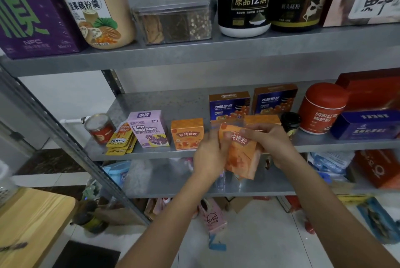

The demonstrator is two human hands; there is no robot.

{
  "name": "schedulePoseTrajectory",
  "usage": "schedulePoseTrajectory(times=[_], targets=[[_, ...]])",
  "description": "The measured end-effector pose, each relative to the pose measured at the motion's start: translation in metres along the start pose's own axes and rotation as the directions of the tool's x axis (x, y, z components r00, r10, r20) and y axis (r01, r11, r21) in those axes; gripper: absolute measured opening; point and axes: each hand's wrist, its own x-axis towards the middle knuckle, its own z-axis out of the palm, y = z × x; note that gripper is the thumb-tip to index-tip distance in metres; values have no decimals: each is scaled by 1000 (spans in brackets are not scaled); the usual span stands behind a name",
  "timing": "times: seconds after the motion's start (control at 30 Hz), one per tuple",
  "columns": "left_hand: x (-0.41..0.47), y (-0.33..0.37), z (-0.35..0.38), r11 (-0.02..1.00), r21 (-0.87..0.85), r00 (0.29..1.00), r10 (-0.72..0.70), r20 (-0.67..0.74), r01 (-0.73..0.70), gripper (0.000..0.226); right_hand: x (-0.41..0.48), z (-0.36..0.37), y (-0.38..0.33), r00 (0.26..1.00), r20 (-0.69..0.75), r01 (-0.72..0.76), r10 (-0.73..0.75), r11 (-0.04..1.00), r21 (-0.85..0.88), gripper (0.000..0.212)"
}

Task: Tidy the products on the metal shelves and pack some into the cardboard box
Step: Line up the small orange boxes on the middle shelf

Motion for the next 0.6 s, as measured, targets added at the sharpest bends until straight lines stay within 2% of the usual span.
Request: schedulePoseTrajectory(times=[0.07, 0.13, 0.17, 0.23, 0.3, 0.37, 0.43, 0.5, 0.53, 0.6], targets=[[-14, 10, 0, 989, 82, 989, 117, 86, -124, 88, 1, 4, -4, 994, -106, 29, -26, 999, 25, 16], [-26, 15, 5, 974, 165, 961, 108, 253, -153, 103, 1, 5, -10, 992, -125, 8, -1, 999, 51, 19], [-29, 15, 8, 975, 178, 953, 78, 291, -135, 109, -1, 6, -13, 996, -93, -11, 16, 999, 53, 20], [-28, 9, 8, 994, 57, 960, 71, 272, -90, 118, -4, 5, -19, 1000, 21, -21, 20, 998, 65, 21], [-24, 8, -1, 965, -258, 960, 119, 253, -51, 110, -6, 2, -22, 994, 112, 9, -15, 999, 54, 31], [-24, 8, -12, 824, -559, 946, 97, 309, 98, 80, -5, -3, -20, 983, 172, 57, -59, 998, 13, 40], [-25, 10, -24, 685, -679, 925, 18, 380, 265, 51, -2, -7, -12, 977, 198, 90, -78, 995, -51, 41], [-24, 9, -32, 571, -717, 880, -22, 474, 401, 64, -2, -5, -3, 966, 258, 50, -26, 995, -87, 54], [-25, 9, -35, 516, -731, 857, -10, 516, 446, 74, -2, -3, 1, 951, 309, -2, 21, 998, -61, 63], [-24, 17, -42, 448, -723, 817, -31, 576, 526, 78, -2, 4, 8, 927, 364, -107, 93, 994, 17, 69]])
